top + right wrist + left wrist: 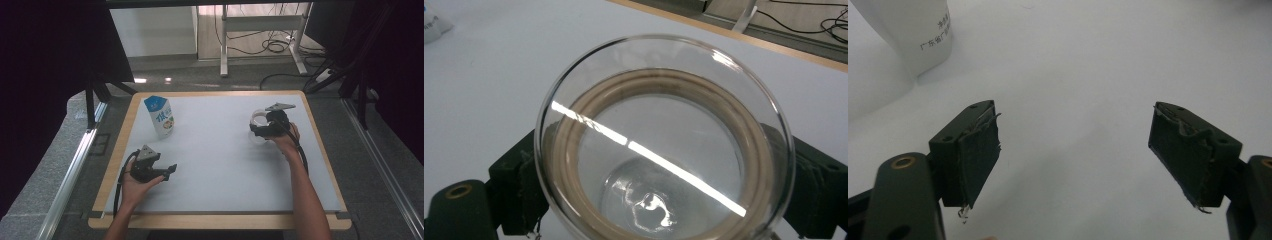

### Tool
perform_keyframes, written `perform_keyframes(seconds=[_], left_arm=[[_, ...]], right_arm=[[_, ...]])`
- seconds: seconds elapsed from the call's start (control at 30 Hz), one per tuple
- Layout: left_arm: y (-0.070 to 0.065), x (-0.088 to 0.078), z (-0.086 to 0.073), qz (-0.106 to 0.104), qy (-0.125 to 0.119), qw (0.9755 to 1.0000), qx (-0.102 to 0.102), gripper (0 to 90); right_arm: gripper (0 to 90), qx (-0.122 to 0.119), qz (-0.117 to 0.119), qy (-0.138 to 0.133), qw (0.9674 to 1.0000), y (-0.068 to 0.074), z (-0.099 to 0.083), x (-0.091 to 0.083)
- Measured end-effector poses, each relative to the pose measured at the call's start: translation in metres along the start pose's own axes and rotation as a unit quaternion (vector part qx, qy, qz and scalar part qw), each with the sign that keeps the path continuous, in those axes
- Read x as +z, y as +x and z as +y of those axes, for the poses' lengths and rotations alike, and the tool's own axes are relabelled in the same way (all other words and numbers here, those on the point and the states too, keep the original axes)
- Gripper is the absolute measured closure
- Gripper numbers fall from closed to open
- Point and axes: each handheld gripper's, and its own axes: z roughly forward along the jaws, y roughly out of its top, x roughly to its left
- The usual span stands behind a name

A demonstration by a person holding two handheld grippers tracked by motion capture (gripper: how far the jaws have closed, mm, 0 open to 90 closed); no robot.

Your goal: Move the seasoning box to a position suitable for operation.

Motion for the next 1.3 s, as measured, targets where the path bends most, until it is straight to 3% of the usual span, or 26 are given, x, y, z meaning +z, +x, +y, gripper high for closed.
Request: perform_keyframes(seconds=[0.2, 0.77, 1.3], left_arm=[[0.001, 0.0, 0.0, 0.001, 0.0, 1.0, 0.0, 20.2], [0.001, -0.001, -0.001, 0.006, -0.001, 1.0, 0.0, 20.1], [0.001, -0.001, -0.002, 0.007, 0.0, 1.0, -0.001, 20.2]], right_arm=[[11.2, 0.016, -0.003, -0.014, 0.9998, -0.002, -0.001, -0.005], [11.3, 0.0, 0.014, -0.019, 0.9997, 0.009, -0.001, -0.031], [11.3, -0.014, 0.025, -0.026, 0.9993, 0.03, -0.014, -0.05]])
